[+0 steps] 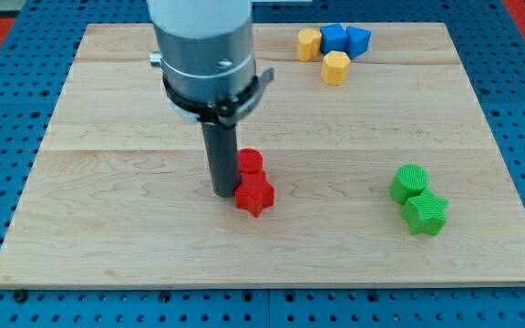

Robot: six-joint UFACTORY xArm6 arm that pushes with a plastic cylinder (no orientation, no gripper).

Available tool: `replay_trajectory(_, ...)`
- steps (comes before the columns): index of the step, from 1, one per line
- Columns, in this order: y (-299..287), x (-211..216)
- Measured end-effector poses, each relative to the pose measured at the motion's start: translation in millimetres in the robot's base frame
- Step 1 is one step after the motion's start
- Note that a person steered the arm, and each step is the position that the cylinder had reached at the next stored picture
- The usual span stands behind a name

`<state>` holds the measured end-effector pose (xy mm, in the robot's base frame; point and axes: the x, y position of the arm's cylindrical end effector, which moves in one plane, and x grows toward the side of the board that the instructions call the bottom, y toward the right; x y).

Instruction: Place the red star at the left side of the green circle

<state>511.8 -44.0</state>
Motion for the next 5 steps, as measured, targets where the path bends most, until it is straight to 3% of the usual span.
replay_trajectory(1,-29,14)
replay_trajectory(2,56,14)
replay_trajectory(3,61,24)
replay_trajectory(4,12,31)
replay_trajectory(5,42,13)
